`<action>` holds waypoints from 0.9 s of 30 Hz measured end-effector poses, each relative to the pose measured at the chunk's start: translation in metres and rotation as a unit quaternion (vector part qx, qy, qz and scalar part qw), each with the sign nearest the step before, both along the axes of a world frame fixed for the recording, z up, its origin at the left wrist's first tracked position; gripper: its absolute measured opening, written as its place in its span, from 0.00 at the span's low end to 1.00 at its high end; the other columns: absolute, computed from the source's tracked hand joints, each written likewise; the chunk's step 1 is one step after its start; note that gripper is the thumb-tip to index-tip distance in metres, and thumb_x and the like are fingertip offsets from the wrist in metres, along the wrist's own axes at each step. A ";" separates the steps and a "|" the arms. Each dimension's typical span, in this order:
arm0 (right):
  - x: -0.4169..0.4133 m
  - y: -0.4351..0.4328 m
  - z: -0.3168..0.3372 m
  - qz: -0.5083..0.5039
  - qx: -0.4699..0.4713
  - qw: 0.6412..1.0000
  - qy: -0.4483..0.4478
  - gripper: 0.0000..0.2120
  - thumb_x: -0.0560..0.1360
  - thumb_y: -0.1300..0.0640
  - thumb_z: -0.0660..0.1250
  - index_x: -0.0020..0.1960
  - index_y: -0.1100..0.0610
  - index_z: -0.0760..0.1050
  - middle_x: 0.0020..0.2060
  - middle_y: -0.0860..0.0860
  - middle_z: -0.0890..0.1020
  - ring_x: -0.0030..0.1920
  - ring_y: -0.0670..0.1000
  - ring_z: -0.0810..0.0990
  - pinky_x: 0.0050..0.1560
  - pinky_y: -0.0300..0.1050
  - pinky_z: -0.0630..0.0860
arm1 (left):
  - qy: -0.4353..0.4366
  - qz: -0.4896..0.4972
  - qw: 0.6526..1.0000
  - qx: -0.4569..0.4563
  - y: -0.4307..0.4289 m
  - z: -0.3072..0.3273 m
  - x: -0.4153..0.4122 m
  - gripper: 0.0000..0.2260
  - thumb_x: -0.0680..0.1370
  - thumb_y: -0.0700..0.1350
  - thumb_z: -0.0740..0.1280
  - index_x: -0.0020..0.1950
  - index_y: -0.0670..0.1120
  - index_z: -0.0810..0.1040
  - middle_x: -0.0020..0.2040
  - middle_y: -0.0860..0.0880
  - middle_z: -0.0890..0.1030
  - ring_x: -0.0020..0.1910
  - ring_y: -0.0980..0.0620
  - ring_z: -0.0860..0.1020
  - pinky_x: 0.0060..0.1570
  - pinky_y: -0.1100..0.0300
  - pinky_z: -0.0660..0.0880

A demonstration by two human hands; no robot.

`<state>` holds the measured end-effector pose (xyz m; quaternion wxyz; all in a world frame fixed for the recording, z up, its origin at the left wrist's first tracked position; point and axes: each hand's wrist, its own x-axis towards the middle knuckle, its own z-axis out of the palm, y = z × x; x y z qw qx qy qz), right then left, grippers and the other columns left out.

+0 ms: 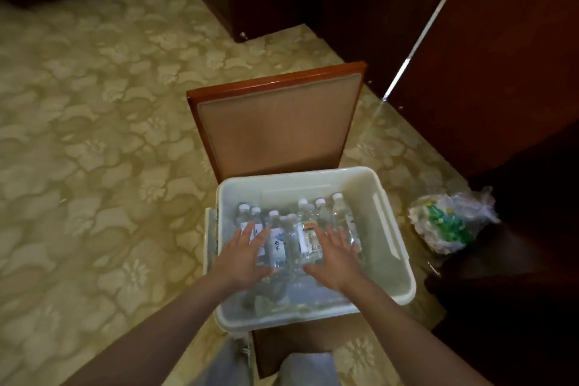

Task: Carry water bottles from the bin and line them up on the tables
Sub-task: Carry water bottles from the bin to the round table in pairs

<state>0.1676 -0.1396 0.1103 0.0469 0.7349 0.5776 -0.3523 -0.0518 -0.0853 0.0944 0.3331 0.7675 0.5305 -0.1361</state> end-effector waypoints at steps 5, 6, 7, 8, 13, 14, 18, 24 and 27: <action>0.022 0.042 -0.029 0.075 -0.027 0.997 0.016 0.43 0.76 0.42 0.66 0.81 0.46 0.44 0.81 0.52 0.45 0.80 0.57 0.36 0.78 0.61 0.40 | 0.039 0.064 0.997 -0.025 0.015 -0.022 0.016 0.41 0.76 0.63 0.66 0.81 0.54 0.46 0.81 0.43 0.42 0.80 0.43 0.45 0.77 0.49 0.51; 0.026 0.050 -0.037 0.084 -0.033 0.996 0.014 0.44 0.76 0.42 0.67 0.81 0.46 0.43 0.81 0.52 0.45 0.80 0.57 0.36 0.78 0.61 0.40 | 0.048 0.070 0.996 -0.030 0.019 -0.027 0.020 0.41 0.76 0.63 0.66 0.81 0.54 0.46 0.81 0.43 0.42 0.80 0.42 0.46 0.77 0.49 0.52; 0.031 0.057 -0.045 0.093 -0.037 0.995 0.014 0.44 0.76 0.42 0.67 0.81 0.46 0.43 0.81 0.52 0.45 0.80 0.57 0.36 0.78 0.61 0.40 | 0.055 0.078 0.995 -0.036 0.024 -0.034 0.023 0.40 0.76 0.62 0.66 0.81 0.54 0.46 0.81 0.42 0.43 0.79 0.42 0.47 0.77 0.49 0.53; 0.035 0.063 -0.055 0.098 -0.041 0.994 0.017 0.44 0.76 0.42 0.67 0.81 0.46 0.43 0.81 0.51 0.45 0.80 0.57 0.36 0.78 0.61 0.39 | 0.058 0.090 0.993 -0.043 0.028 -0.040 0.027 0.40 0.76 0.61 0.66 0.81 0.54 0.47 0.81 0.42 0.43 0.79 0.42 0.48 0.76 0.49 0.54; 0.051 0.089 -0.102 0.137 -0.046 0.989 0.016 0.45 0.75 0.41 0.67 0.81 0.46 0.41 0.81 0.52 0.43 0.79 0.58 0.34 0.77 0.63 0.38 | 0.071 0.113 0.990 -0.043 0.049 -0.081 0.036 0.40 0.75 0.59 0.68 0.80 0.53 0.51 0.81 0.44 0.45 0.79 0.42 0.51 0.75 0.46 0.59; 0.054 0.094 -0.110 0.150 -0.042 0.988 0.007 0.45 0.75 0.42 0.66 0.81 0.46 0.42 0.81 0.53 0.44 0.79 0.59 0.35 0.77 0.63 0.38 | 0.083 0.112 0.989 -0.043 0.054 -0.088 0.037 0.40 0.76 0.59 0.68 0.81 0.54 0.50 0.81 0.44 0.44 0.79 0.42 0.49 0.75 0.45 0.59; 0.060 0.109 -0.133 0.189 -0.031 0.981 -0.009 0.42 0.77 0.43 0.64 0.81 0.47 0.43 0.81 0.55 0.45 0.79 0.59 0.34 0.77 0.62 0.37 | 0.126 0.100 0.986 -0.040 0.071 -0.111 0.043 0.40 0.77 0.57 0.66 0.80 0.57 0.42 0.80 0.42 0.43 0.79 0.41 0.46 0.74 0.43 0.59; 0.062 0.131 -0.150 0.240 -0.046 0.969 -0.044 0.38 0.79 0.39 0.61 0.81 0.46 0.46 0.80 0.57 0.53 0.80 0.60 0.39 0.78 0.60 0.39 | 0.230 0.077 0.970 -0.035 0.091 -0.126 0.059 0.32 0.81 0.53 0.60 0.80 0.53 0.46 0.80 0.37 0.45 0.76 0.36 0.54 0.72 0.46 0.62; 0.057 0.140 -0.155 0.268 -0.067 0.958 -0.072 0.40 0.78 0.36 0.59 0.81 0.46 0.42 0.80 0.59 0.53 0.80 0.60 0.40 0.78 0.59 0.41 | 0.277 0.083 0.957 -0.030 0.098 -0.132 0.060 0.29 0.82 0.50 0.60 0.79 0.52 0.49 0.79 0.37 0.47 0.75 0.37 0.55 0.70 0.47 0.64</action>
